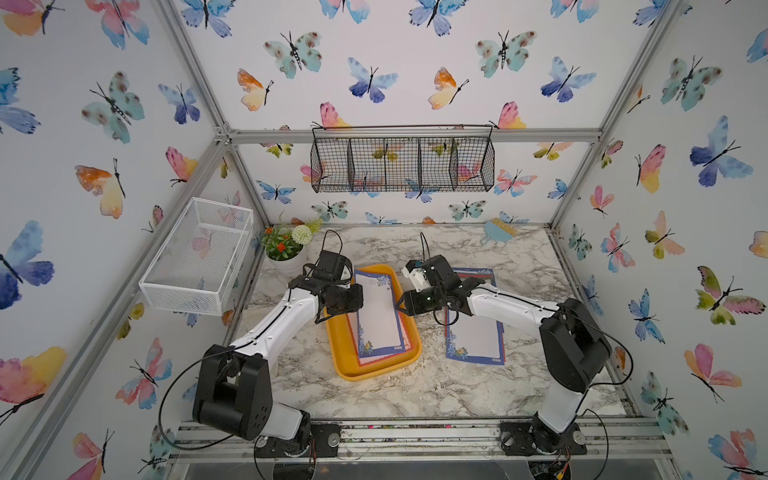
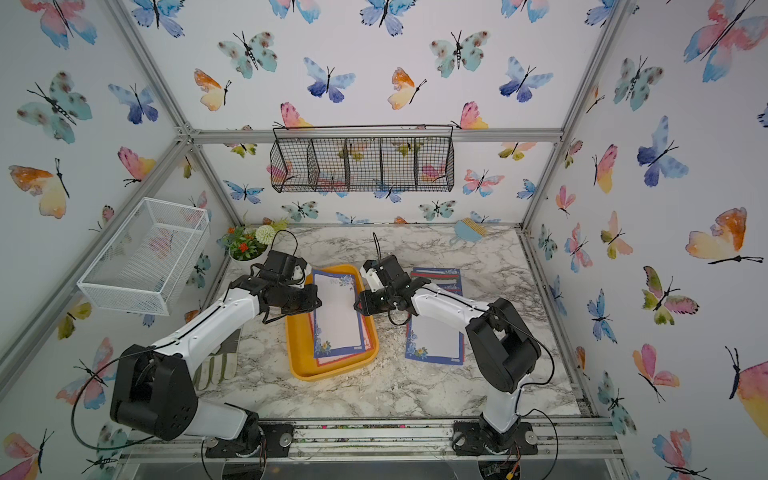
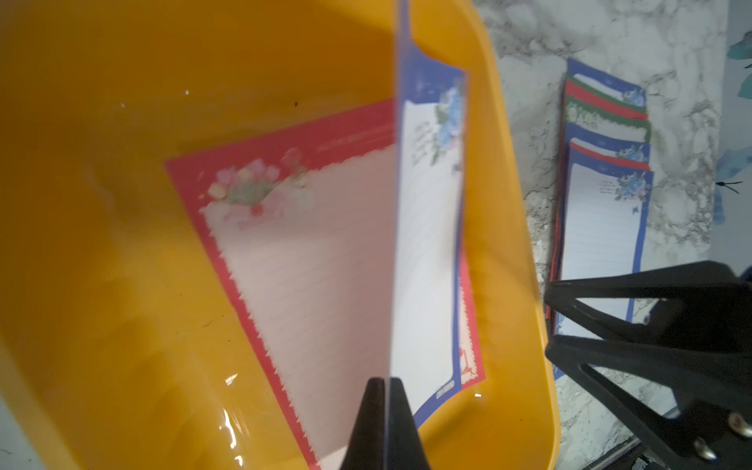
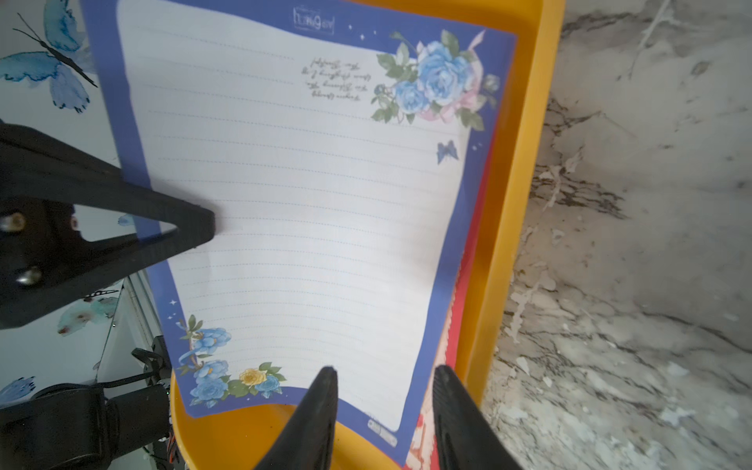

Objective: Take out the stationery paper from the storage box
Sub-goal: Pick up the stationery paper from the storage box.

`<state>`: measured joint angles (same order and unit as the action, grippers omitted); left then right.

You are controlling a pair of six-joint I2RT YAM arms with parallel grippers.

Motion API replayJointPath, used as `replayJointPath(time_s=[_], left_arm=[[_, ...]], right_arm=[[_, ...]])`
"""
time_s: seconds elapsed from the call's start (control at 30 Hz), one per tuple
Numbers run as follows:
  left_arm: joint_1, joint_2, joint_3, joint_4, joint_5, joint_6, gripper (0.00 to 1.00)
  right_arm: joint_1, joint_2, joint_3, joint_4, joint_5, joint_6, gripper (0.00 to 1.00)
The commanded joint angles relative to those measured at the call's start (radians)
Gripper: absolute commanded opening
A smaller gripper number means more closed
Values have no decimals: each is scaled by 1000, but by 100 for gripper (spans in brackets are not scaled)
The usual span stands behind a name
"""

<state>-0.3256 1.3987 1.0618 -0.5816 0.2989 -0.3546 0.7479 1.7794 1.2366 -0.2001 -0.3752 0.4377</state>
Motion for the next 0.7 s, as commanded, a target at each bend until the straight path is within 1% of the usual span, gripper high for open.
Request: replayJointPath(time_s=[0.0, 0.03, 0.1, 0.2, 0.27, 0.37, 0.43, 0.5, 0.53, 0.67], left_arm=[[-2, -126, 15, 45, 74, 85, 0], [-3, -161, 23, 62, 101, 105, 0], [-2, -221, 40, 100, 166, 147, 0], [-1, -297, 67, 157, 360, 233, 0], [-1, -345, 82, 214, 449, 255, 0], [0, -405, 84, 326, 513, 222, 0], [0, -430, 87, 389, 523, 187, 0], [2, -445, 92, 436, 530, 157, 0], [2, -450, 93, 456, 544, 145, 0], [5, -453, 99, 500, 635, 134, 0]], right_arm=[[4, -115, -23, 63, 6, -55, 42], [4, -151, -42, 97, 5, -72, 43], [4, -222, -79, 169, 1, -108, 49], [2, -313, -126, 254, -15, -171, 58], [1, -358, -128, 276, -44, -212, 64], [-1, -421, -127, 292, -71, -261, 75], [-2, -476, -153, 327, -70, -286, 86], [-5, -532, -184, 362, -50, -306, 93], [-7, -559, -199, 376, -41, -315, 95], [-24, -626, -204, 357, -16, -365, 98]])
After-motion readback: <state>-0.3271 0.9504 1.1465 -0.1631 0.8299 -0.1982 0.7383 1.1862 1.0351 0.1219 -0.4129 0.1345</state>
